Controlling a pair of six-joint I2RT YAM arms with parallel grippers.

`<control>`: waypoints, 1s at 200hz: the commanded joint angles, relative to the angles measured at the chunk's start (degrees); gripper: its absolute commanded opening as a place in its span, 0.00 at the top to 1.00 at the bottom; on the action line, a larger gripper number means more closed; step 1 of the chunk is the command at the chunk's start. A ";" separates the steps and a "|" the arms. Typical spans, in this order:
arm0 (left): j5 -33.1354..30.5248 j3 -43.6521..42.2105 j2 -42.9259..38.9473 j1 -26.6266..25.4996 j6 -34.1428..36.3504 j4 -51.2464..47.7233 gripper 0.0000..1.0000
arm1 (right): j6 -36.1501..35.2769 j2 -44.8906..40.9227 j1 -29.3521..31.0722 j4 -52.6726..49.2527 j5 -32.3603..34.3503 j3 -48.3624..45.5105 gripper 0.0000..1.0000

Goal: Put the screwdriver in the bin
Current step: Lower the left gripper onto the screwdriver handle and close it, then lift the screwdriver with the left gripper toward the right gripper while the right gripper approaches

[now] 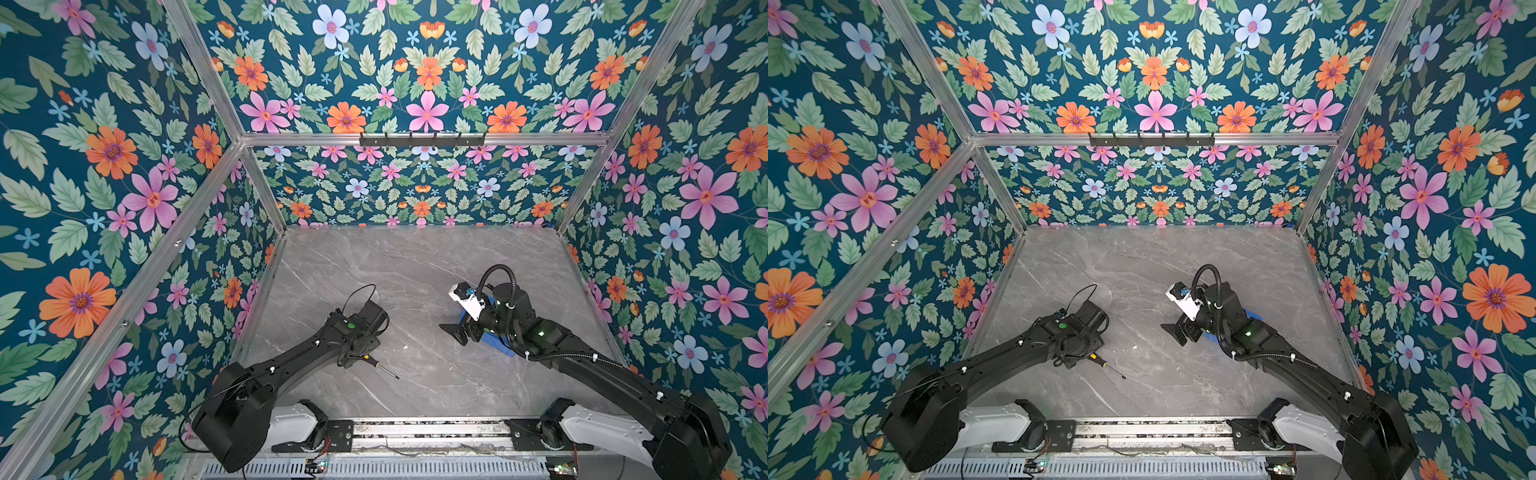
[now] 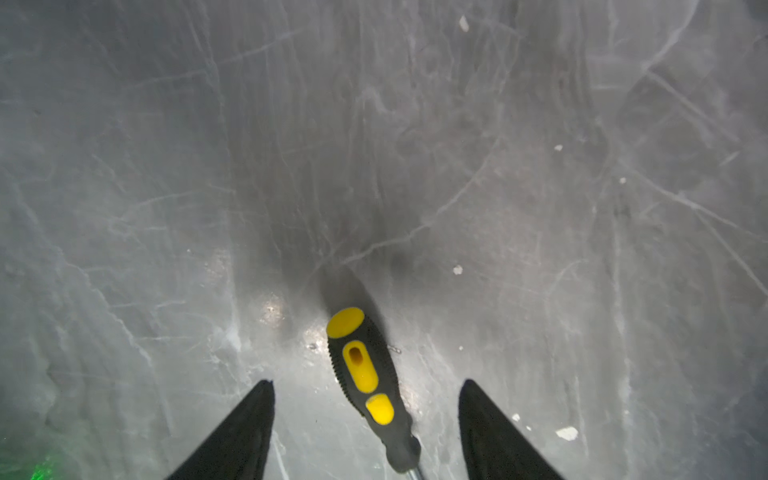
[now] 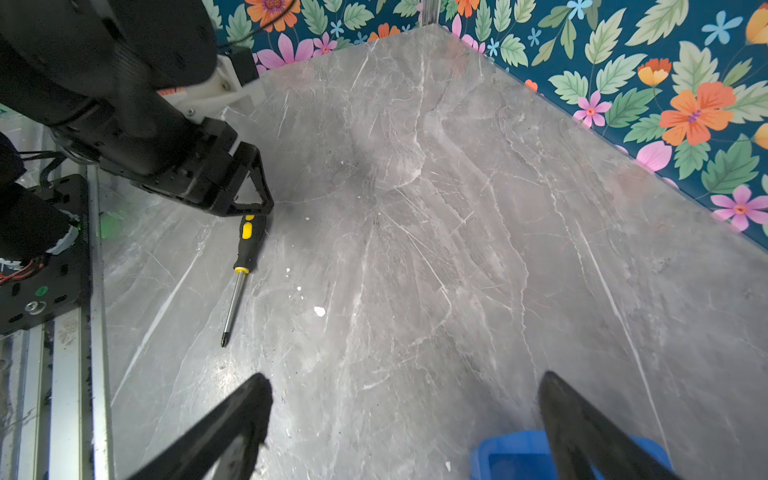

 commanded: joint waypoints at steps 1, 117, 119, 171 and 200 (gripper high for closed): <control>0.86 0.28 1.78 0.07 1.79 0.67 0.35 | -1.25 0.09 0.06 -1.05 -0.92 0.97 0.01; 1.44 -5.41 5.43 0.59 1.36 8.44 0.59 | -1.99 -0.63 0.13 -3.91 -0.24 3.17 0.01; 1.52 -5.59 5.45 0.58 1.33 8.64 0.60 | -2.11 -0.63 0.15 -4.03 -0.24 3.24 0.01; 0.69 -6.75 4.80 0.57 0.61 9.22 0.86 | -1.00 -0.32 0.26 -4.49 -0.67 3.94 0.01; -1.10 -4.78 3.17 0.57 1.24 6.70 0.92 | 0.71 0.75 0.19 -4.62 -0.81 4.72 0.01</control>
